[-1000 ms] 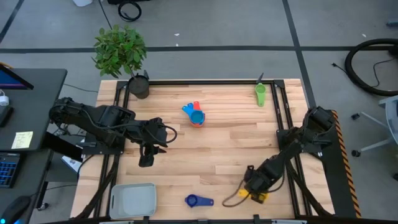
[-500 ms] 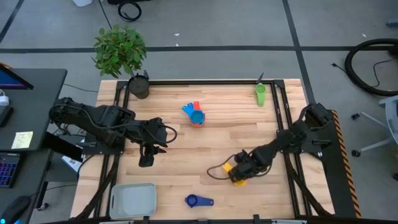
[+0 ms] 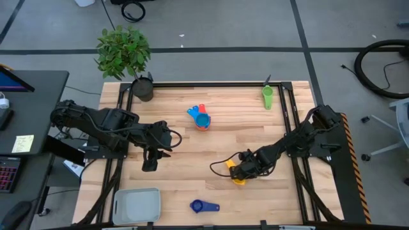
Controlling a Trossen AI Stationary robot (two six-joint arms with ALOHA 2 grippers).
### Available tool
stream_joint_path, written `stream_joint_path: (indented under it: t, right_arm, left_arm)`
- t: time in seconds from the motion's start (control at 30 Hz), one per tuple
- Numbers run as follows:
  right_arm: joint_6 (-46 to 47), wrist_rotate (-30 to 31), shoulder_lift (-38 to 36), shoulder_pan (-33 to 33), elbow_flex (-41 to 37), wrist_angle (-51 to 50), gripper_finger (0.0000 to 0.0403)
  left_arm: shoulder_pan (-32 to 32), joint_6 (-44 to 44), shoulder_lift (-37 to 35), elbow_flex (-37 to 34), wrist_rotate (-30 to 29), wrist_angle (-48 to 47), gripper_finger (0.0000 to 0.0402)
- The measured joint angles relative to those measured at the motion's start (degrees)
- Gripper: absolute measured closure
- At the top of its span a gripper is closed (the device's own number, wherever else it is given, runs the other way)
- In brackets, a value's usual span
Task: Nest measuring cups in basket
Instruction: Stack the yellow measuring cup on top of the light blue measuring cup
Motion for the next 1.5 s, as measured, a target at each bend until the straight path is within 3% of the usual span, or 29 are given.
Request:
stream_joint_path:
  t: [0.2,0.33,0.73,1.03,1.2,1.37,1.5]
  right_arm:
    - [-7.4,-0.4,-0.1,0.0,0.0,1.1,0.0279]
    - [-12.8,-2.0,-1.1,-0.3,-0.1,2.0,0.0246]
    - [-22.5,-20.7,-9.9,-4.3,-0.4,3.8,0.0239]
    - [-25.2,-15.4,-25.7,-3.6,-0.2,8.1,0.0243]
    - [-28.7,-11.0,-33.9,-2.7,-0.2,8.1,0.0247]
    - [-33.7,-7.7,-40.1,-0.9,-0.1,9.0,0.0248]
    - [-38.0,-4.2,-43.7,0.9,0.0,12.0,0.0248]
  left_arm:
    - [0.0,0.4,0.0,0.0,0.0,0.0,0.0299]
    - [0.0,0.4,0.0,0.0,0.0,0.0,0.0299]
    - [-0.3,2.8,0.0,0.0,0.2,-0.1,0.0299]
    - [-0.3,2.7,0.0,0.0,0.2,0.7,0.0299]
    - [-0.3,2.8,0.8,0.0,-1.3,6.5,0.0299]
    - [0.5,2.1,4.0,0.1,-4.3,12.0,0.0299]
    - [2.1,-3.0,8.6,0.1,-2.1,14.3,0.0299]
